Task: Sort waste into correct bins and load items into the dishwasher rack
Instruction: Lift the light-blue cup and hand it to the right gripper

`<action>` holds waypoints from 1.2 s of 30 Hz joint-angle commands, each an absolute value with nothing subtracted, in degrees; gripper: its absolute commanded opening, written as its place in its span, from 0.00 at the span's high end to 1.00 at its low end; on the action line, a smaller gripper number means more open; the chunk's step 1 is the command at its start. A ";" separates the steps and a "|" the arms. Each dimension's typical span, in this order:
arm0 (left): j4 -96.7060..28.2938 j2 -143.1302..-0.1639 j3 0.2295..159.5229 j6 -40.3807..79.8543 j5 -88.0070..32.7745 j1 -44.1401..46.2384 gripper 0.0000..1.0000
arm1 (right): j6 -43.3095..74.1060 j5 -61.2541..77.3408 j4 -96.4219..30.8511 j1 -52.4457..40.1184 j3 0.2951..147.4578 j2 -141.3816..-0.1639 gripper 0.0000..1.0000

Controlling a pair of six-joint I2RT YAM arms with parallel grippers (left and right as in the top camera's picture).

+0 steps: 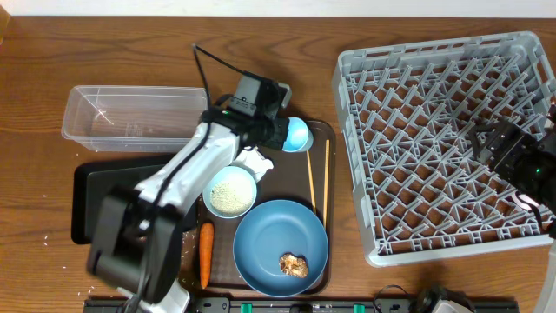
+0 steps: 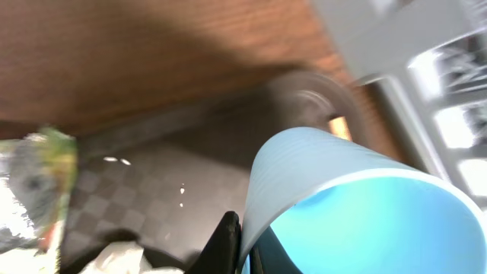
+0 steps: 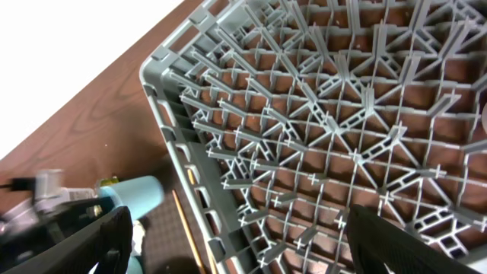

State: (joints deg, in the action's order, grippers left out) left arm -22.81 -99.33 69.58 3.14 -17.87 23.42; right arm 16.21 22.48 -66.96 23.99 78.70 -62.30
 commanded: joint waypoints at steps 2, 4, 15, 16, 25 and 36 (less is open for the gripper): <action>-25.21 -89.56 70.52 3.20 -20.05 23.44 0.94 | 11.22 24.97 -66.50 23.68 78.85 -62.26 0.19; -26.79 -85.82 70.52 3.22 -24.80 23.42 0.94 | 6.48 29.32 -66.50 23.64 78.85 -62.26 0.19; -18.33 -73.47 70.52 17.02 -64.10 17.67 0.94 | -18.72 73.36 -66.43 22.92 78.85 -62.26 0.14; -16.38 -73.41 70.52 18.59 -67.31 17.63 0.94 | -19.57 74.67 -66.43 22.33 78.85 -62.26 0.14; -9.91 -73.41 70.52 27.00 -77.67 17.69 0.94 | -34.28 87.24 -64.90 8.27 78.85 -62.26 0.12; -9.69 -73.38 70.52 29.76 -81.89 17.69 0.94 | -28.08 74.91 -51.24 -7.18 78.85 -62.83 0.08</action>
State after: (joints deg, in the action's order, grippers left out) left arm -10.07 -73.45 69.65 28.14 -78.91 17.74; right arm -31.75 81.06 -52.51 -4.69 78.70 -62.33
